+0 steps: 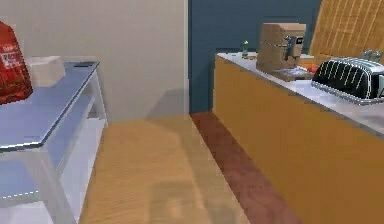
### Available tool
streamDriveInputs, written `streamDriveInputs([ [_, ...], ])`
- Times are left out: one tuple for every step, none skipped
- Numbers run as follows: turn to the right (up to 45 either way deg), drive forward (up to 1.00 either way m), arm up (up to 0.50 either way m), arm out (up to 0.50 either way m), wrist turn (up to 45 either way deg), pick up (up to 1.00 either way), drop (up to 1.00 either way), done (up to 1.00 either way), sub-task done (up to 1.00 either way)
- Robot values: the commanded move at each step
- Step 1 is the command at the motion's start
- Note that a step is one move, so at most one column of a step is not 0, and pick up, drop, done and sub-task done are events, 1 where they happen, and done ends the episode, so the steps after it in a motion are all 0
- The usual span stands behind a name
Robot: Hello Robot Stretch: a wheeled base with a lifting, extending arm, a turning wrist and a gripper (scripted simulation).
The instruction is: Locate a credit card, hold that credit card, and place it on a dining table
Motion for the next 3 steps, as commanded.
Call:
streamDriveInputs([
  [0.0, 0.7, 0.0, 0.0, 0.0, 0.0, 0.0, 0.0, 0.0],
  [-18.0, 0.0, 0.0, 0.0, 0.0, 0.0, 0.0, 0.0, 0.0],
  [0.0, 1.0, 0.0, 0.0, 0.0, 0.0, 0.0, 0.0, 0.0],
])
